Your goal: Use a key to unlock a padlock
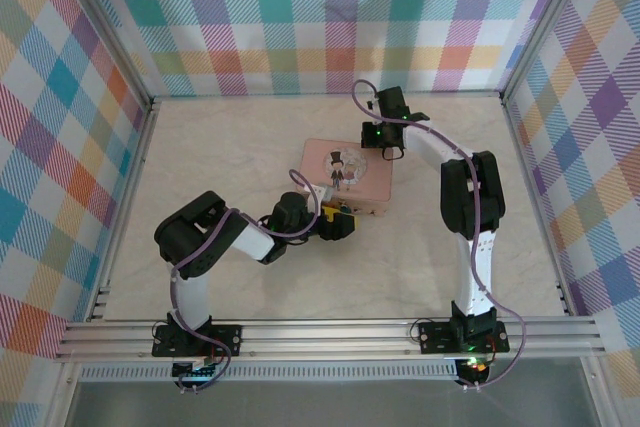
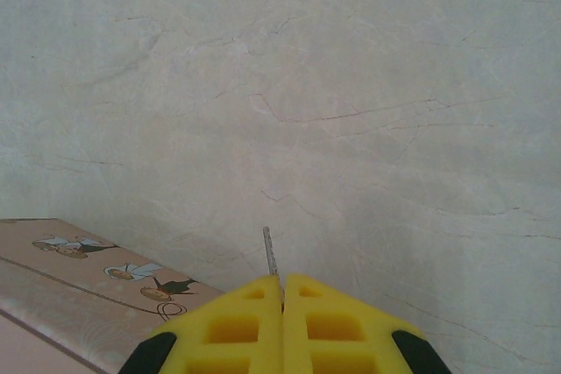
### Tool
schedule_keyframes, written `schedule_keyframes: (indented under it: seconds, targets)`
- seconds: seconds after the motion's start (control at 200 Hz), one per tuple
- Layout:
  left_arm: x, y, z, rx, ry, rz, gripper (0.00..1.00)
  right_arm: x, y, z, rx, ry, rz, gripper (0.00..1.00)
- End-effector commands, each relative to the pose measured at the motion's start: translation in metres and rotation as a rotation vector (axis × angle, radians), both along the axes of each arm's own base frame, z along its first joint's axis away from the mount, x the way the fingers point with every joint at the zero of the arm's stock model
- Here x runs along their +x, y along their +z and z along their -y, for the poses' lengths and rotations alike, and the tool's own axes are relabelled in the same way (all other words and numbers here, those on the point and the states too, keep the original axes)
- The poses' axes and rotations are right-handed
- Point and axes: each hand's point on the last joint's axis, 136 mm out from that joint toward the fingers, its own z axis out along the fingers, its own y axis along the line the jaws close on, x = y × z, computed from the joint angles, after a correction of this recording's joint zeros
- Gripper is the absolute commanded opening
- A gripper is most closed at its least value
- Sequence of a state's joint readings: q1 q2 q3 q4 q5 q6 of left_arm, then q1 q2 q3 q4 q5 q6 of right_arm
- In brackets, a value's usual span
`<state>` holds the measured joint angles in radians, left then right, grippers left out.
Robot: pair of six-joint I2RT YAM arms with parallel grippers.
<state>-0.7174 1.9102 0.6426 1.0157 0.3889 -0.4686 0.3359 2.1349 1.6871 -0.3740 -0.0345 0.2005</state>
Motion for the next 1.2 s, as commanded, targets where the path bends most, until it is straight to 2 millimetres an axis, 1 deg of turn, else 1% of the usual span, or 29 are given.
schedule_keyframes:
  seconds: [0.0,0.065,0.14,0.215,0.32,0.425,0.535,0.675,0.745,0.82,0.855,0.915,1.005,1.05,1.2]
  targets:
    - [0.010,0.025,0.001,-0.071,0.019,0.085,0.81,-0.027,-0.024,-0.015,-0.011,0.054,-0.093,0.00]
    - [0.018,0.021,-0.007,-0.037,0.092,0.095,0.84,-0.026,-0.022,-0.013,-0.013,0.050,-0.088,0.00]
    - [0.022,0.017,-0.014,0.038,0.158,0.134,0.85,-0.027,-0.022,-0.014,-0.013,0.051,-0.088,0.00]
    - [0.021,0.016,-0.013,0.100,0.181,0.180,0.86,-0.028,-0.022,-0.015,-0.012,0.052,-0.089,0.00]
    - [0.026,0.013,-0.018,0.168,0.257,0.223,0.88,-0.030,-0.022,-0.018,-0.012,0.060,-0.089,0.00]
    - [0.030,0.012,-0.021,0.195,0.320,0.246,0.91,-0.032,-0.022,-0.022,-0.015,0.066,-0.089,0.00]
    - [0.026,0.014,-0.006,0.166,0.259,0.247,0.92,-0.032,-0.025,-0.024,-0.013,0.068,-0.094,0.00]
    - [0.012,0.028,0.018,0.089,0.111,0.275,0.86,-0.034,-0.027,-0.026,-0.016,0.070,-0.099,0.00]
    - [0.003,0.038,0.023,0.056,0.057,0.279,0.84,-0.034,-0.028,-0.025,-0.021,0.069,-0.100,0.00]
    - [-0.002,0.045,0.021,0.022,0.029,0.267,0.82,-0.033,-0.027,-0.024,-0.025,0.067,-0.096,0.00]
    - [-0.003,0.048,0.020,0.004,0.016,0.256,0.79,-0.033,-0.027,-0.024,-0.028,0.069,-0.096,0.00]
    - [-0.005,0.051,0.017,-0.018,0.002,0.233,0.76,-0.033,-0.026,-0.024,-0.027,0.067,-0.092,0.00]
    - [-0.003,0.049,0.011,-0.025,0.016,0.205,0.75,-0.032,-0.025,-0.025,-0.024,0.068,-0.091,0.00]
    - [-0.002,0.048,0.008,-0.036,0.022,0.192,0.72,-0.032,-0.023,-0.025,-0.023,0.068,-0.088,0.00]
    - [0.006,0.044,0.007,-0.062,0.040,0.152,0.72,-0.033,-0.023,-0.024,-0.024,0.067,-0.088,0.00]
